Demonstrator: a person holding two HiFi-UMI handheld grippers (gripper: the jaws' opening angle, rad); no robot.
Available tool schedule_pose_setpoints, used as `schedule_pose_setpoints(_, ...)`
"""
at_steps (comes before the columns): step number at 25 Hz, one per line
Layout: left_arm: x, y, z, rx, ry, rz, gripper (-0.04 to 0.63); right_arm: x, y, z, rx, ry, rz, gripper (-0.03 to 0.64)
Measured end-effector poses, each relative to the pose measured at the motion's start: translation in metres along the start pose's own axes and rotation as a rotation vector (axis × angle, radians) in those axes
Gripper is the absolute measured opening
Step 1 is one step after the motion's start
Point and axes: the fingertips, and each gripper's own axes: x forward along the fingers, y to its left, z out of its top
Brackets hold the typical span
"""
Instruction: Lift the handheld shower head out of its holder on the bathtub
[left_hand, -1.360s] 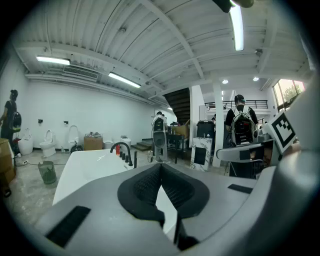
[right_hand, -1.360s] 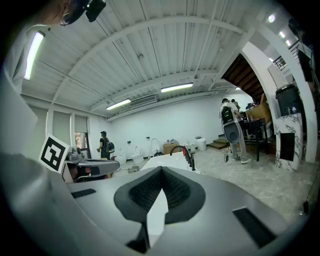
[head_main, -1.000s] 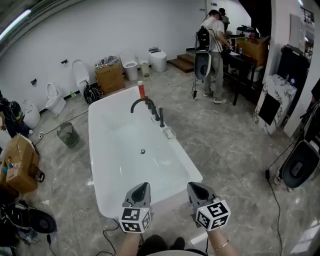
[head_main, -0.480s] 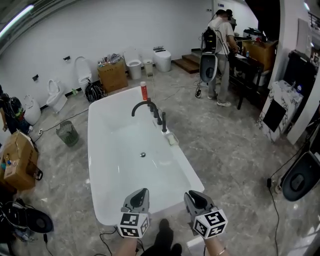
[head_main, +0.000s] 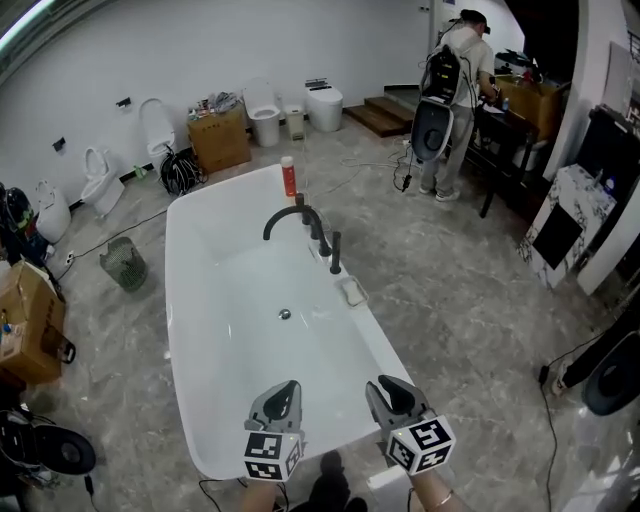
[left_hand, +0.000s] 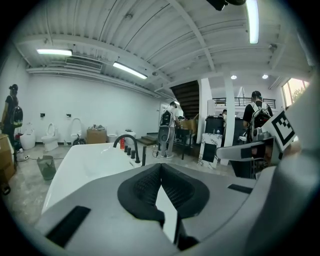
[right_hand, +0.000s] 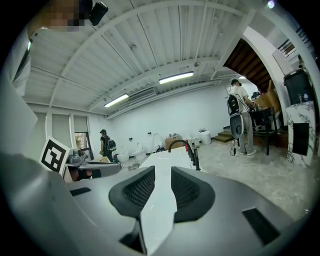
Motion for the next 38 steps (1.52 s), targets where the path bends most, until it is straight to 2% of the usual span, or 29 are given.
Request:
schedule_pose_setpoints(9,0.085,0.085,0.024,-0.013,0.013,-0.031,0.02,0.126,-0.04,0.032,0.002,0.013,-0.07,0.097)
schedule_pose_setpoints(17,0.143,0.125,0.037,-0.038,0.023,-0.033,0.02,0.199,-0.077,0.052,-0.02,0.039,-0.091,0.097)
schedule_pose_setpoints(27,0.235,0.161,0.051,-0.052,0.026,0.021,0.02,0.31,-0.148,0.074,-0.037,0.056,-0.047,0.097)
schedule_pose_setpoints(38,0.361,0.19,0.041,-0.075,0.062,0.1,0.02,0.441,-0.253,0.063,-0.06,0.092,0.014,0.098)
